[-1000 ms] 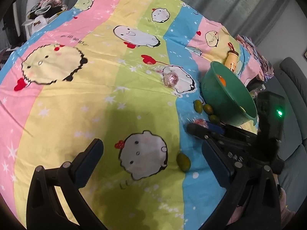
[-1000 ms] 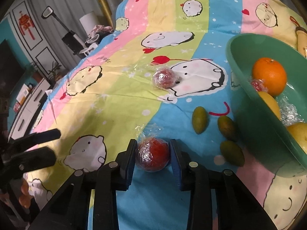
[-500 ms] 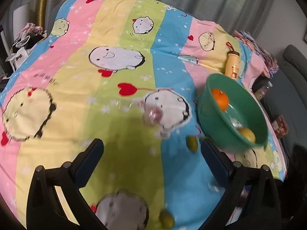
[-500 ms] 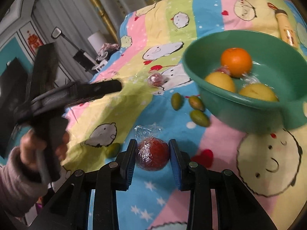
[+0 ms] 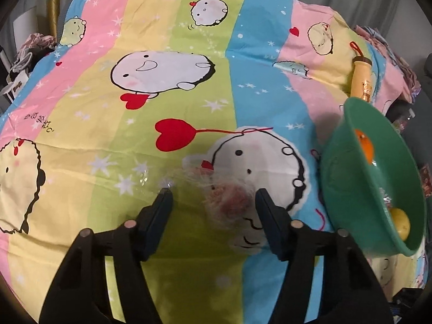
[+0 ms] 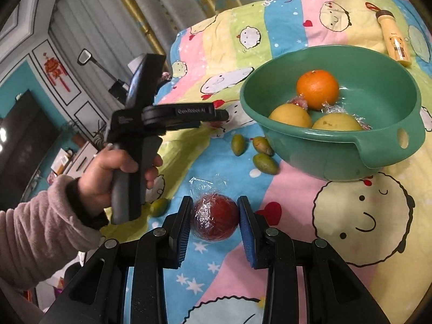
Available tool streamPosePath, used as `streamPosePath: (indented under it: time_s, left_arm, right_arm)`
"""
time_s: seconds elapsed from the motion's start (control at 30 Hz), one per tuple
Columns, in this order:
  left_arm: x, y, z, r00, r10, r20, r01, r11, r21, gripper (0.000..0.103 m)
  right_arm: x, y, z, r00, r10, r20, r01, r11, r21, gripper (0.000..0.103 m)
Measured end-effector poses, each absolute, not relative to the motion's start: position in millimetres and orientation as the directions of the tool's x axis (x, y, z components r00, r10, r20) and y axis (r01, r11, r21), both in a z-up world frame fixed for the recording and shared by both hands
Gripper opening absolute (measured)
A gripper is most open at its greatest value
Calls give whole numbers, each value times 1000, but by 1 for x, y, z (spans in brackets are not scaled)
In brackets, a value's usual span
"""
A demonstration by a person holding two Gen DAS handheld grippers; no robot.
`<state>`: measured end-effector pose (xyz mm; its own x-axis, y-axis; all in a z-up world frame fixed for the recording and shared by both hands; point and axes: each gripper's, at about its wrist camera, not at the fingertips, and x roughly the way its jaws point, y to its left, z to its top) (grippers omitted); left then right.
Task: Organize fruits
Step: 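Close the left gripper on a pink wrapped fruit while the right holds the red one, then carry both wrapped fruits in the grippers over the green bowl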
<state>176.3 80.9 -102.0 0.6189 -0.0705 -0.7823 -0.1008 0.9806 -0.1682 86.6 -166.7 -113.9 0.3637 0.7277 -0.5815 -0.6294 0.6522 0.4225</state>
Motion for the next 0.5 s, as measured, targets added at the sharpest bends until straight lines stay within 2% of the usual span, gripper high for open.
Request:
streamPosePath:
  time_s: [0.07, 0.13, 0.2, 0.5]
  left_arm:
    - [178, 81, -103, 624, -69, -778, -100, 981, -167, 54]
    - [179, 82, -103, 628, -74, -774, -95, 981, -171, 39]
    - [178, 79, -102, 629, -83, -773, -79, 982, -169, 31]
    - [158, 69, -91, 635, -87, -768, -35, 989, -142, 29]
  right_arm:
    - [87, -167, -115, 363, 728, -582, -628, 652, 424, 35]
    - [87, -167, -115, 361, 728, -583, -628, 652, 425, 35]
    - [87, -167, -115, 361, 728, -583, -628, 652, 425, 35]
    - [88, -172, -113, 363, 736, -571, -626, 647, 436, 35]
